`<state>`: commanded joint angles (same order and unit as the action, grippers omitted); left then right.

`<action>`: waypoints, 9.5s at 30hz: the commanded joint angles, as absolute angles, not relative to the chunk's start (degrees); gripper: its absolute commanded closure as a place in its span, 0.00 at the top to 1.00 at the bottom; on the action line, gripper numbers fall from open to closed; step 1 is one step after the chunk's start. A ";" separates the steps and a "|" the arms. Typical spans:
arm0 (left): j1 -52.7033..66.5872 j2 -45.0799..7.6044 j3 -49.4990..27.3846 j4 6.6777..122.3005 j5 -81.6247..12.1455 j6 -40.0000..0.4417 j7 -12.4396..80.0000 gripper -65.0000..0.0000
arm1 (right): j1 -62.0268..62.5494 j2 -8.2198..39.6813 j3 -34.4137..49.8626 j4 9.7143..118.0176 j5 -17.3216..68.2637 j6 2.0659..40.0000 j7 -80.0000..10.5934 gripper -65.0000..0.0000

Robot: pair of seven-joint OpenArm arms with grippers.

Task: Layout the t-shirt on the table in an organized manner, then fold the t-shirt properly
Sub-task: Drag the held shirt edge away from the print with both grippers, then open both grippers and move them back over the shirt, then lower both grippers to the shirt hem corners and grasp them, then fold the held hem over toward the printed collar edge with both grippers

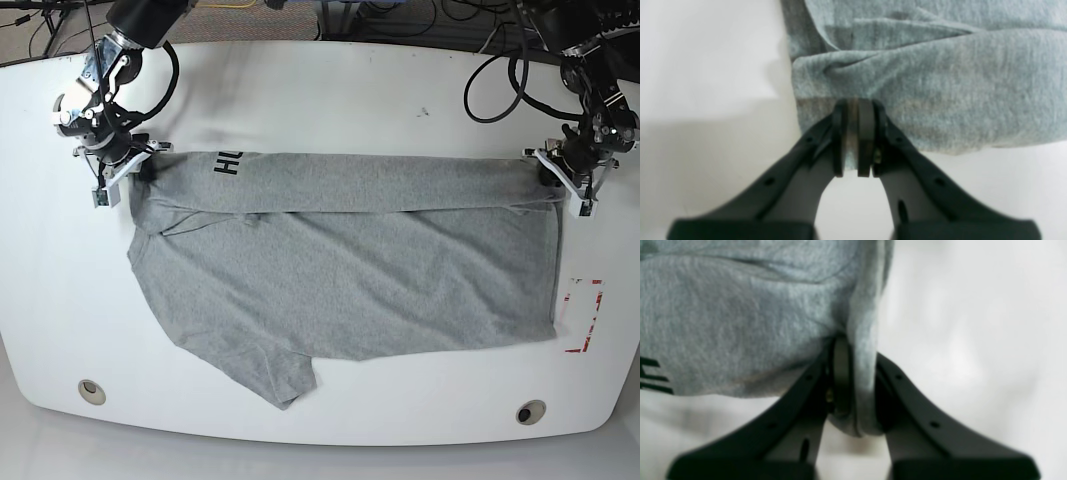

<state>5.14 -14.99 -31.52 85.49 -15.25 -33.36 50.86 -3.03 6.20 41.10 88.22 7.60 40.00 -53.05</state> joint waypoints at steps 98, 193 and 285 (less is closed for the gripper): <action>25.45 -20.97 -35.12 101.23 -15.08 -40.00 59.21 0.22 | -24.48 2.86 41.10 112.31 7.52 40.00 -64.92 0.64; -28.53 -20.79 -27.30 50.59 -9.89 -25.36 36.88 0.61 | 24.84 9.63 37.05 53.41 -2.07 40.00 -41.36 0.00; -6.29 -17.10 -33.10 92.62 -7.69 -40.00 58.95 0.02 | -3.30 4.53 30.64 114.07 -1.63 40.00 -64.57 0.00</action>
